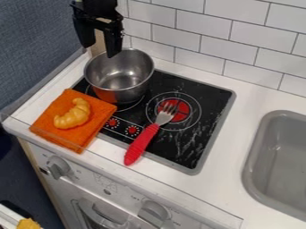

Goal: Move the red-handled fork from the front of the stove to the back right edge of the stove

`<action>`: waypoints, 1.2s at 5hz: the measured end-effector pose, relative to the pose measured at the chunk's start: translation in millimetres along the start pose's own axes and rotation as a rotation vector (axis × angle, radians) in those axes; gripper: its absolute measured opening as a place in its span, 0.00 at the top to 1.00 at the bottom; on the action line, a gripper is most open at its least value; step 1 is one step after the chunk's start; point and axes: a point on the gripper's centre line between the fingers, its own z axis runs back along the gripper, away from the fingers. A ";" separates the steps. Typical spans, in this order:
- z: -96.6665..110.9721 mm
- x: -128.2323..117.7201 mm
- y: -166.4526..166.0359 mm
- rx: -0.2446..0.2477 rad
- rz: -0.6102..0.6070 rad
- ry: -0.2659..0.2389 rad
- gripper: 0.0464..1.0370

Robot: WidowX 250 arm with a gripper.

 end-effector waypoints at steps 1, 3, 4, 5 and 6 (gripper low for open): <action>-12.0 -1.6 -1.1 -0.017 0.002 0.029 0.04; 17.4 -17.8 -41.7 -0.073 -0.075 -0.034 0.04; 19.1 -45.8 -64.4 -0.111 -0.097 -0.036 0.04; -3.8 -58.7 -90.5 -0.117 -0.153 0.030 0.04; -45.0 -65.7 -103.2 -0.135 -0.173 0.101 0.04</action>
